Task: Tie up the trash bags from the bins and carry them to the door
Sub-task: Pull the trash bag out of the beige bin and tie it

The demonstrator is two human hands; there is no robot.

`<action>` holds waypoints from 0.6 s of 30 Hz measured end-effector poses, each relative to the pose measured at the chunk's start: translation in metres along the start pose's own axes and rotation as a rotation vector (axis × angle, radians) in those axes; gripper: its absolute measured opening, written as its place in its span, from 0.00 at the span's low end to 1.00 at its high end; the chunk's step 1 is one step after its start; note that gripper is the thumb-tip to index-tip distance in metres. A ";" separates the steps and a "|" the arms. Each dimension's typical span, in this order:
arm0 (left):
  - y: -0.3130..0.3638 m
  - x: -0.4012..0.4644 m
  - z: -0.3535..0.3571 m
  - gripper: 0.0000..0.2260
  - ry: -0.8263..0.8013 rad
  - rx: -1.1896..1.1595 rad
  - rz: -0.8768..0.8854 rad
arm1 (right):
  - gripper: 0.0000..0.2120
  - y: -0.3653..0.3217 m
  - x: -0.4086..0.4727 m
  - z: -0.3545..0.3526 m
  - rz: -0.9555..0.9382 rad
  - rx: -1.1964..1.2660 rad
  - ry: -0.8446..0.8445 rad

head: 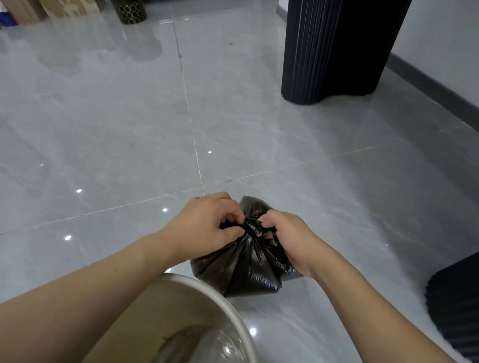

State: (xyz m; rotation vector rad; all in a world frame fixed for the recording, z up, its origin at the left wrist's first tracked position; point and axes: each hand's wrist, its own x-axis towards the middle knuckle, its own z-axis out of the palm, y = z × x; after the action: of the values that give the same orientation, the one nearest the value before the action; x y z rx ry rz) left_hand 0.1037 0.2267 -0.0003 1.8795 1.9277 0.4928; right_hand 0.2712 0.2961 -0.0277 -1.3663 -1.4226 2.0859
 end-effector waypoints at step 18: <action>0.009 0.007 -0.004 0.01 -0.083 -0.136 -0.132 | 0.15 -0.002 -0.001 0.000 -0.008 -0.145 0.046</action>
State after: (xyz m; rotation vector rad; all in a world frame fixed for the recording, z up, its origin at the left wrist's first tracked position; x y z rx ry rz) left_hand 0.1098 0.2342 0.0073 1.6504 1.8985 0.4847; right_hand 0.2713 0.2966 -0.0258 -1.4501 -1.5845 1.9666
